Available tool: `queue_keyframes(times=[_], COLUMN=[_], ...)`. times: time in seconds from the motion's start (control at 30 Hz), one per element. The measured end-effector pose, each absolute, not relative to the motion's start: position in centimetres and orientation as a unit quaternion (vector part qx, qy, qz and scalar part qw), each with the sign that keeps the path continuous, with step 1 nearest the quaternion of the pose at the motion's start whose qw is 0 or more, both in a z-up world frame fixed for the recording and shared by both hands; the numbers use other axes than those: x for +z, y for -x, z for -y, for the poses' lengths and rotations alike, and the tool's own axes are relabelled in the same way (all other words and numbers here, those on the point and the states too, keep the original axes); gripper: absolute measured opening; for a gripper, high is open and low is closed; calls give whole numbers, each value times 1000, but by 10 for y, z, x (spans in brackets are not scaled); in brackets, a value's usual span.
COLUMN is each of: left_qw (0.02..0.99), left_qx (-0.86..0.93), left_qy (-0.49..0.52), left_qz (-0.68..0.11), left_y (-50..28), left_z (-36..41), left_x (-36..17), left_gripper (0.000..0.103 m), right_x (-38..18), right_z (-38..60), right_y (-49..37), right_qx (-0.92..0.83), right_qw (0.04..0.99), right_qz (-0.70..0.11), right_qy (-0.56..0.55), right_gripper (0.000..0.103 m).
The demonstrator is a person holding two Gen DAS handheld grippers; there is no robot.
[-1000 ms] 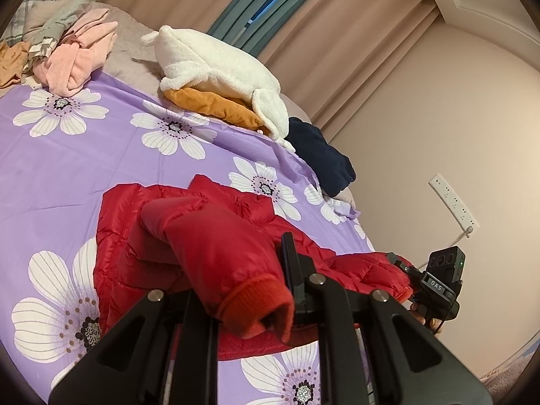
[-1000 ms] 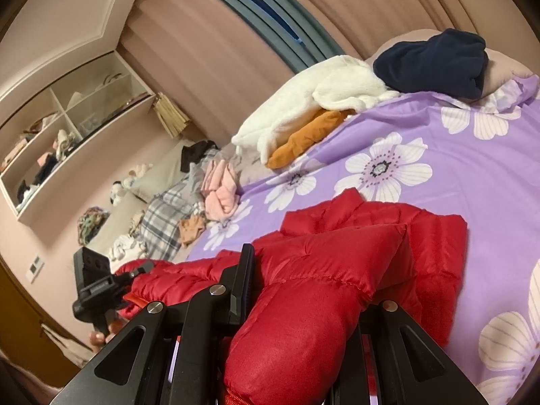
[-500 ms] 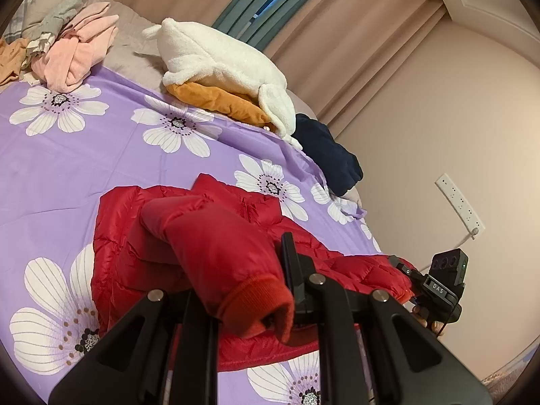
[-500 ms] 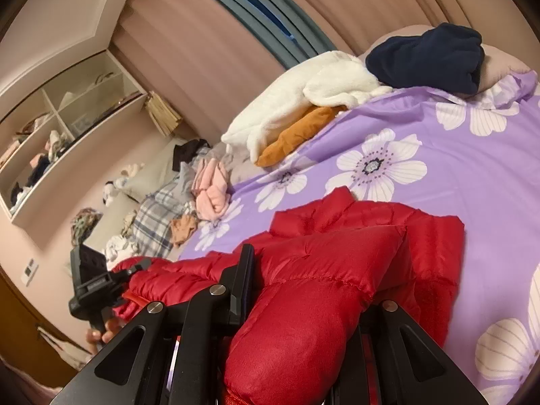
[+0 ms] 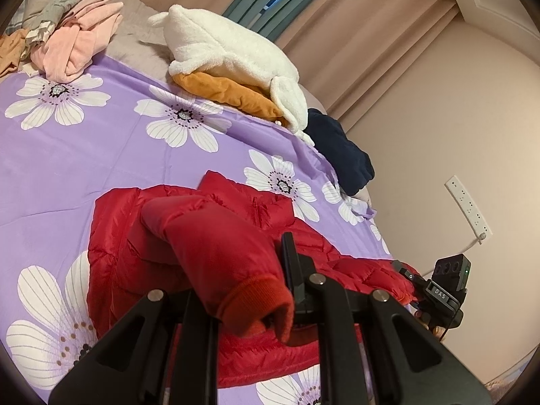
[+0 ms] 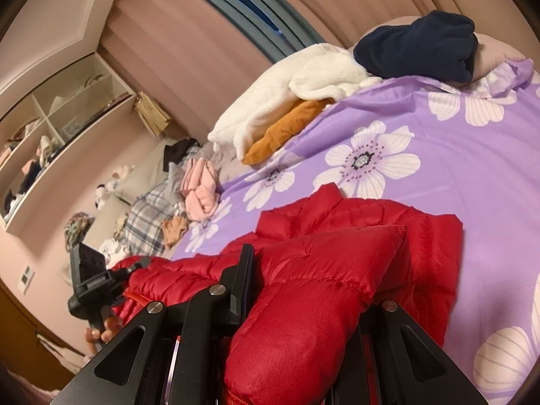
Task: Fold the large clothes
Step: 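Carry the held hem over the jacket body toward the collar with both grippers, then lower the hem onto the jacket and open both grippers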
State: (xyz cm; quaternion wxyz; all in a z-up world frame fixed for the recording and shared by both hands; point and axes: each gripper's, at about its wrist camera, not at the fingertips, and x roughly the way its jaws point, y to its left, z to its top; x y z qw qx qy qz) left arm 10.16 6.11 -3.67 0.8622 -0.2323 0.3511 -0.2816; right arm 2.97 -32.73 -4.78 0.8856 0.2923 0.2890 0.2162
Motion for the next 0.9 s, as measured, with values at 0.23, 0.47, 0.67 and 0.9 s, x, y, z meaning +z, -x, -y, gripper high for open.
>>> queue_keyframes(times=[0.23,0.47,0.67,0.9], left_qw=[857,852,848,846], left_qx=[-274,-265,-259,-249], left_qy=[236,239,242,242], left_qz=[-367,-384,-394,-405], left_y=[-121,-139,-152,-170], left_z=[-57,-54,-55,-51], left_x=[-47,-57,-66,-73], left_gripper=[15,16,16,16], right_x=[-59,-68,-73,-79], right_z=[330,332,333,336], right_y=[-42,-53,-62,-72], right_qx=[205,193,185,177], right_qw=[882,880,880,880], right_qz=[-301,-312,-319,-326], right_qy=[-300,-301,-299,-296], right_gripper=[24,24,24,24])
